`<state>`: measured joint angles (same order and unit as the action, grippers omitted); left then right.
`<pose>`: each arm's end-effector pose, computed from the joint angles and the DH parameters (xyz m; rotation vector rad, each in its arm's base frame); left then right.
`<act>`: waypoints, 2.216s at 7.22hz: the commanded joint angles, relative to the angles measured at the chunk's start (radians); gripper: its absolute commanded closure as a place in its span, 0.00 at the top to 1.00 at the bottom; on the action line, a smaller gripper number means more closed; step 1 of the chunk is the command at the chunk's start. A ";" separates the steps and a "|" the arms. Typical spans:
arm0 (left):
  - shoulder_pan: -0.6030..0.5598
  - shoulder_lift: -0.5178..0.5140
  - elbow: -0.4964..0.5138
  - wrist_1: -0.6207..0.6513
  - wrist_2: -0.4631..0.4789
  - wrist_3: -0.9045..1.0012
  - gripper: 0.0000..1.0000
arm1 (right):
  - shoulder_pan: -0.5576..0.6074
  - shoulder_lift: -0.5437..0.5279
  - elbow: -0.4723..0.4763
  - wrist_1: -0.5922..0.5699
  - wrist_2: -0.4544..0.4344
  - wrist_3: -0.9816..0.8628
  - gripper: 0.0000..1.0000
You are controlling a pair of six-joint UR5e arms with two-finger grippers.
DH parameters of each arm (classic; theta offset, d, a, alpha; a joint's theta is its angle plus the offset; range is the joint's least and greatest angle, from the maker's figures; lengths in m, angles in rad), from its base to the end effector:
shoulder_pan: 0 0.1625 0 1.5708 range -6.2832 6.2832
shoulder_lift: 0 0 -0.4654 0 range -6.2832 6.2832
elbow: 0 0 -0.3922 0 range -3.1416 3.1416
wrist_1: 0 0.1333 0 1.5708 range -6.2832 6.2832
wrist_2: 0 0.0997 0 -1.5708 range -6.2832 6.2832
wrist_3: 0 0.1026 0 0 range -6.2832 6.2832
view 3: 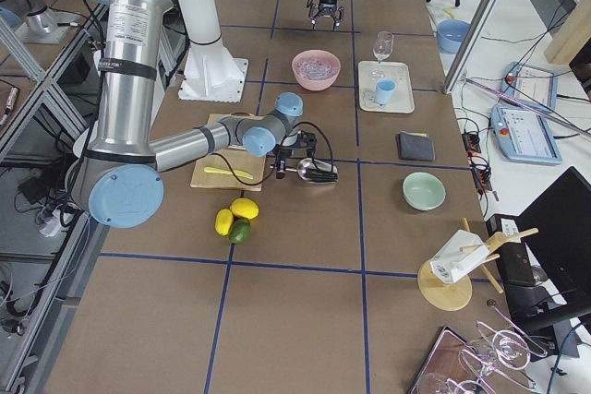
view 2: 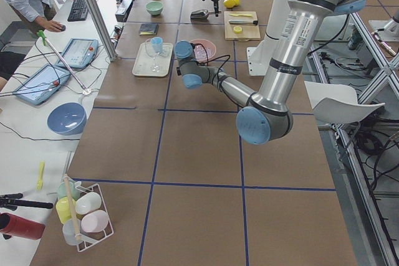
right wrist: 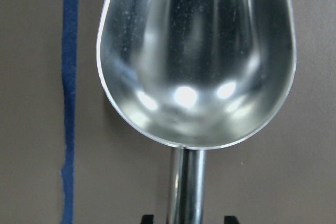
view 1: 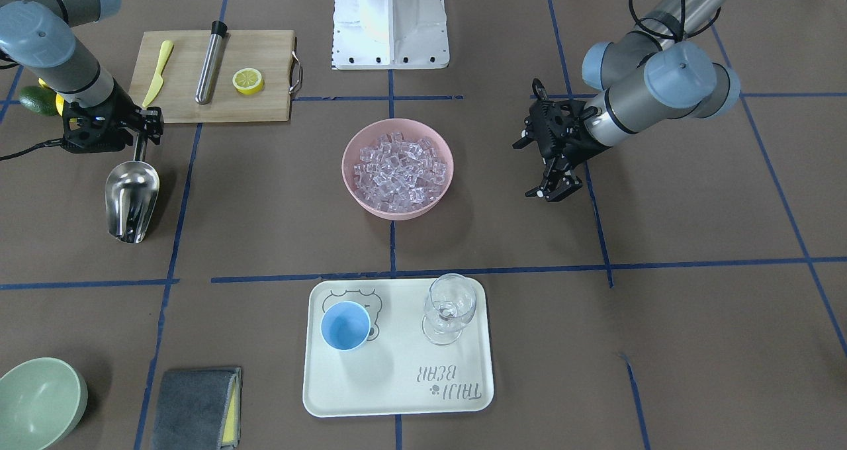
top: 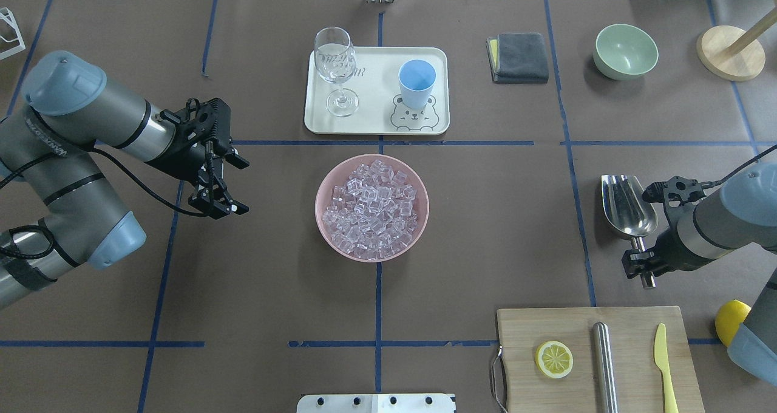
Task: Put ice in cup with scoop
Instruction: 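Lower the right gripper onto the metal scoop handle and grasp it, then lift the metal scoop with the right gripper toward the ice bowl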
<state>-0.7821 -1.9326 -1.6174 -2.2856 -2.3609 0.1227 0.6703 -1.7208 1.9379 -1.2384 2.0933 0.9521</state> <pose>0.4064 -0.4889 0.3834 0.8262 1.0811 1.2180 -0.2976 -0.3407 0.5619 -0.0845 -0.7347 -0.0943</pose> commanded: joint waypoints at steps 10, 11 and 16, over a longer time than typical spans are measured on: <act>0.001 -0.008 0.007 0.000 0.000 0.000 1.00 | 0.299 0.061 0.176 -0.003 0.111 -0.267 0.00; 0.001 -0.008 0.005 0.000 0.000 0.000 1.00 | 0.302 0.076 0.179 -0.006 0.108 -0.351 0.00; 0.001 -0.008 0.005 0.000 0.000 0.000 1.00 | 0.275 0.207 0.185 -0.149 -0.044 -0.519 0.00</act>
<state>-0.7808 -1.9405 -1.6120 -2.2856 -2.3608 0.1227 0.9730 -1.5510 2.1166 -1.3179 2.1289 0.5075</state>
